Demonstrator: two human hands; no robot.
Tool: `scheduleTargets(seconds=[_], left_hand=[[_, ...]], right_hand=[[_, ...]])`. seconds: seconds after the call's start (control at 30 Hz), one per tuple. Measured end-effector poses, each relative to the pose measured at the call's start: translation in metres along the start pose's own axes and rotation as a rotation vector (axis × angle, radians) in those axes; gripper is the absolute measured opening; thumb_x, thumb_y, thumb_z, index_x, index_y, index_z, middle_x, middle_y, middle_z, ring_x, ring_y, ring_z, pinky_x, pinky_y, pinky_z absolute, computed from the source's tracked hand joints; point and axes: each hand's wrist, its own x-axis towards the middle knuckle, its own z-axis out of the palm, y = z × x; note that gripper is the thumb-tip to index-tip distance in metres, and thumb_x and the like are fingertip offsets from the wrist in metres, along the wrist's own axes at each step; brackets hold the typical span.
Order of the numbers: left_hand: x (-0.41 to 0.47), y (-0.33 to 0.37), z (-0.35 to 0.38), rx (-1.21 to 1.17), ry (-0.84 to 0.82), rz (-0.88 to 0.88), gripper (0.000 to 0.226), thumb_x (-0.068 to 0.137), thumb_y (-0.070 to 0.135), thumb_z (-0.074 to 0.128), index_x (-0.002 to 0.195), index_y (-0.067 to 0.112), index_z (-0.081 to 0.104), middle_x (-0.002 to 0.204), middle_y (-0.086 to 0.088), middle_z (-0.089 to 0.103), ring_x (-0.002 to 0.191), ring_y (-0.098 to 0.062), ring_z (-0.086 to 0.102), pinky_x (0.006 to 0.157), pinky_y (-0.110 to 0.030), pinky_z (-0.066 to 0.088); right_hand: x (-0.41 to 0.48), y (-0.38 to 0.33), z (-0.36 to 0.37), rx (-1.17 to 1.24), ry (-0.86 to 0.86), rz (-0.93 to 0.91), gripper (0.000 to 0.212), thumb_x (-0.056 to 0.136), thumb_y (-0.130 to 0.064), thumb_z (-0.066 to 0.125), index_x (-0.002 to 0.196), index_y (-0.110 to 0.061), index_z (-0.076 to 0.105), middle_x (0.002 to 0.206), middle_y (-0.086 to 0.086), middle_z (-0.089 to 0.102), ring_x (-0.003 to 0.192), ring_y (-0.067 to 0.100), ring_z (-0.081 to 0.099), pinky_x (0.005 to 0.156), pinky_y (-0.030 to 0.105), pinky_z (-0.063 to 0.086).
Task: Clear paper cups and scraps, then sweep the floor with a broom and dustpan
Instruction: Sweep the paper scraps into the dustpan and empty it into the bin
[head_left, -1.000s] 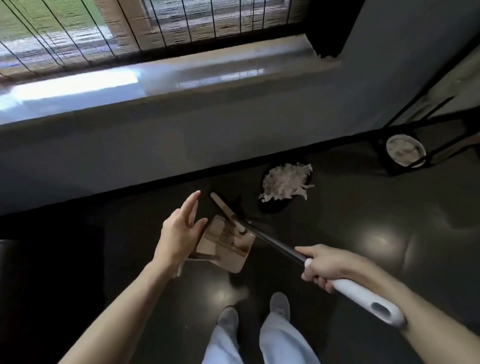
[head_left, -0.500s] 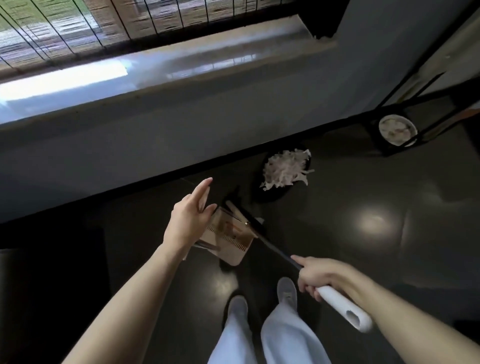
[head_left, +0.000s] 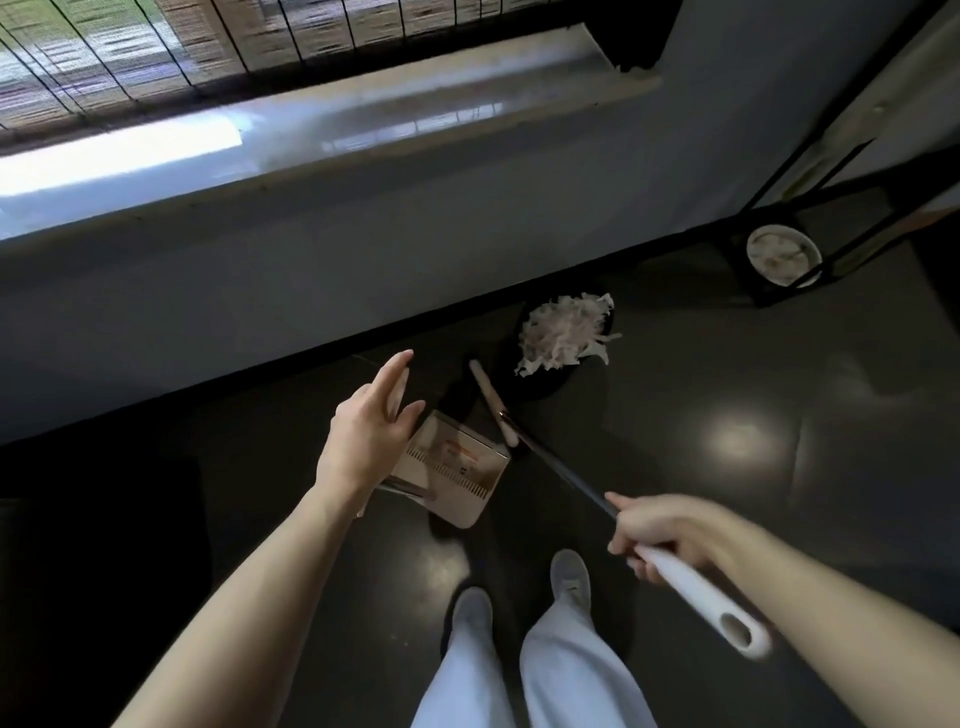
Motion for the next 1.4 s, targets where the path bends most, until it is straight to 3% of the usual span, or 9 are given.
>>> scheduleTargets(seconds=[0.23, 0.33, 0.47, 0.67, 0.83, 0.97, 1.1, 1.23, 1.4], left_hand=[[0.001, 0.004, -0.001, 0.007, 0.000, -0.002, 0.060, 0.090, 0.030, 0.065, 0.144, 0.038, 0.038, 0.117, -0.010, 0.062, 0.107, -0.024, 0.059, 0.089, -0.042, 0.052], [0.000, 0.010, 0.001, -0.008, -0.011, -0.007, 0.059, 0.091, 0.031, 0.065, 0.143, 0.039, 0.038, 0.119, -0.011, 0.061, 0.109, -0.026, 0.058, 0.089, -0.045, 0.052], [-0.003, 0.010, 0.001, -0.027, -0.021, -0.011, 0.059, 0.091, 0.031, 0.064, 0.143, 0.040, 0.038, 0.120, -0.012, 0.061, 0.110, -0.027, 0.058, 0.090, -0.046, 0.052], [-0.007, 0.010, 0.002, -0.042, -0.017, 0.000, 0.059, 0.091, 0.030, 0.064, 0.143, 0.040, 0.039, 0.120, -0.013, 0.061, 0.108, -0.027, 0.059, 0.088, -0.045, 0.053], [-0.007, 0.007, 0.003, -0.030, -0.021, 0.002, 0.055, 0.092, 0.031, 0.063, 0.141, 0.041, 0.039, 0.116, -0.009, 0.059, 0.099, -0.021, 0.059, 0.082, -0.045, 0.056], [-0.017, 0.006, 0.002, -0.029, -0.022, 0.002, 0.050, 0.093, 0.031, 0.060, 0.137, 0.043, 0.039, 0.108, -0.005, 0.061, 0.089, -0.021, 0.063, 0.074, -0.046, 0.057], [-0.032, 0.008, 0.000, -0.026, -0.042, -0.003, 0.052, 0.093, 0.032, 0.060, 0.139, 0.039, 0.038, 0.108, -0.007, 0.061, 0.087, -0.022, 0.063, 0.072, -0.046, 0.058], [-0.052, 0.018, 0.008, -0.025, -0.012, -0.016, 0.048, 0.093, 0.031, 0.060, 0.138, 0.034, 0.042, 0.107, -0.008, 0.063, 0.089, -0.023, 0.061, 0.075, -0.043, 0.055], [-0.086, 0.032, 0.026, 0.032, 0.036, 0.000, 0.045, 0.095, 0.033, 0.057, 0.137, 0.033, 0.041, 0.111, -0.010, 0.062, 0.089, -0.018, 0.057, 0.071, -0.034, 0.050]], right_hand=[[0.012, -0.008, 0.032, -0.354, 0.044, -0.069, 0.090, 0.086, -0.006, 0.055, 0.152, -0.041, 0.005, 0.074, 0.002, 0.043, 0.056, 0.012, 0.047, 0.054, 0.023, 0.043], [-0.011, -0.009, 0.028, -0.470, 0.042, -0.052, 0.086, 0.087, -0.003, 0.049, 0.151, -0.044, 0.009, 0.075, 0.004, 0.047, 0.051, 0.011, 0.047, 0.049, 0.020, 0.044], [-0.048, -0.012, 0.012, -0.391, 0.034, -0.072, 0.084, 0.087, 0.002, 0.048, 0.148, -0.048, 0.019, 0.059, 0.005, 0.049, 0.031, 0.007, 0.039, 0.035, 0.016, 0.036], [-0.043, -0.016, 0.035, -0.515, 0.149, -0.134, 0.086, 0.086, -0.002, 0.047, 0.151, -0.043, 0.009, 0.076, 0.006, 0.052, 0.042, 0.010, 0.048, 0.037, 0.019, 0.041], [-0.026, -0.002, 0.063, -0.238, 0.028, -0.137, 0.085, 0.086, 0.003, 0.048, 0.149, -0.046, 0.019, 0.075, 0.008, 0.053, 0.039, 0.006, 0.042, 0.037, 0.017, 0.037], [-0.053, 0.021, 0.058, -0.370, 0.109, -0.202, 0.087, 0.083, 0.000, 0.047, 0.148, -0.048, 0.016, 0.076, 0.007, 0.058, 0.036, 0.007, 0.047, 0.034, 0.018, 0.037], [-0.091, 0.042, 0.052, -0.626, 0.260, -0.212, 0.081, 0.088, -0.007, 0.040, 0.149, -0.047, 0.007, 0.117, 0.007, 0.058, 0.052, 0.009, 0.045, 0.025, 0.013, 0.032], [-0.111, 0.058, 0.040, -0.677, 0.392, -0.224, 0.086, 0.085, 0.001, 0.036, 0.150, -0.047, 0.006, 0.105, 0.004, 0.047, 0.049, 0.015, 0.054, 0.032, 0.018, 0.037], [-0.141, 0.095, 0.013, -0.618, 0.442, -0.285, 0.084, 0.085, -0.002, 0.034, 0.148, -0.052, 0.009, 0.114, 0.004, 0.047, 0.050, 0.016, 0.057, 0.038, 0.020, 0.042]])
